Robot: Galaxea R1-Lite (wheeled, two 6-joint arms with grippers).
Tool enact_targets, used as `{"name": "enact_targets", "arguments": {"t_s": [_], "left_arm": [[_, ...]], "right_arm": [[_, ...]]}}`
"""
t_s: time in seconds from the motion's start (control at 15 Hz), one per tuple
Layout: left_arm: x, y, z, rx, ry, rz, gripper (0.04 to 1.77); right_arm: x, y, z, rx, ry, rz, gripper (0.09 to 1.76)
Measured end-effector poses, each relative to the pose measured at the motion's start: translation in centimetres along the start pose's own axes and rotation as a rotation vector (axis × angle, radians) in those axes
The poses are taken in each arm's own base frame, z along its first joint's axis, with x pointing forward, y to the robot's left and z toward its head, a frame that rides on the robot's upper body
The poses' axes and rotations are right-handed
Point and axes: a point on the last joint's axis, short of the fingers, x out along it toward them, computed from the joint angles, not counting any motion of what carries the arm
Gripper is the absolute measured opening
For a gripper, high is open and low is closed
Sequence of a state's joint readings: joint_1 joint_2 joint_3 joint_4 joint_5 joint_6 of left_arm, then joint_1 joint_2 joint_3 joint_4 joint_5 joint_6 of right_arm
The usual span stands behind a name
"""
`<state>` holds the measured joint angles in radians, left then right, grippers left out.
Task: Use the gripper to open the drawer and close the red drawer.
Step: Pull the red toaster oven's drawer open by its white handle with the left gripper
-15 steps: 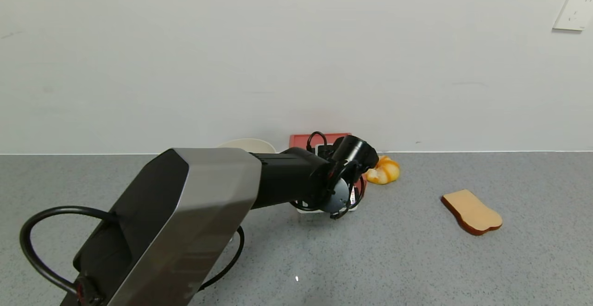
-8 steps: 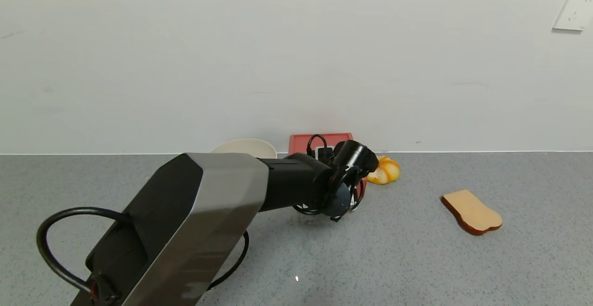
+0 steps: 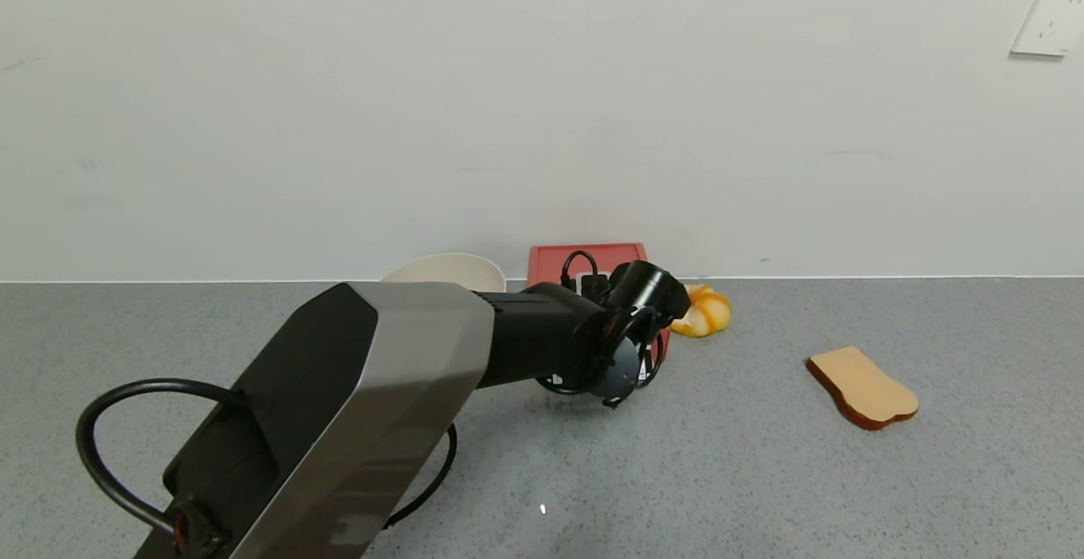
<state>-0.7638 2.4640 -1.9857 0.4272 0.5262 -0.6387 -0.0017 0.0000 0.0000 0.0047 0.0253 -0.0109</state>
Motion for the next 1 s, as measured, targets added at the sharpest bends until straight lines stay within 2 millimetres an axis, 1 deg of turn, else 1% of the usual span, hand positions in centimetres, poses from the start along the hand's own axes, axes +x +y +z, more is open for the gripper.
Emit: {"name": "enact_targets", "arguments": {"t_s": [0.53, 1.0], "left_arm": [[-0.28, 0.21, -0.36, 0.018, 0.075, -0.024, 1.72], [-0.93, 0.59, -0.94, 0.054, 0.163, -0.02, 1.72]], "right_arm": [[0.0, 0.0, 0.0, 0.0, 0.0, 0.0, 1.71], [0.0, 0.0, 0.0, 0.001, 0.0, 0.0, 1.71]]}}
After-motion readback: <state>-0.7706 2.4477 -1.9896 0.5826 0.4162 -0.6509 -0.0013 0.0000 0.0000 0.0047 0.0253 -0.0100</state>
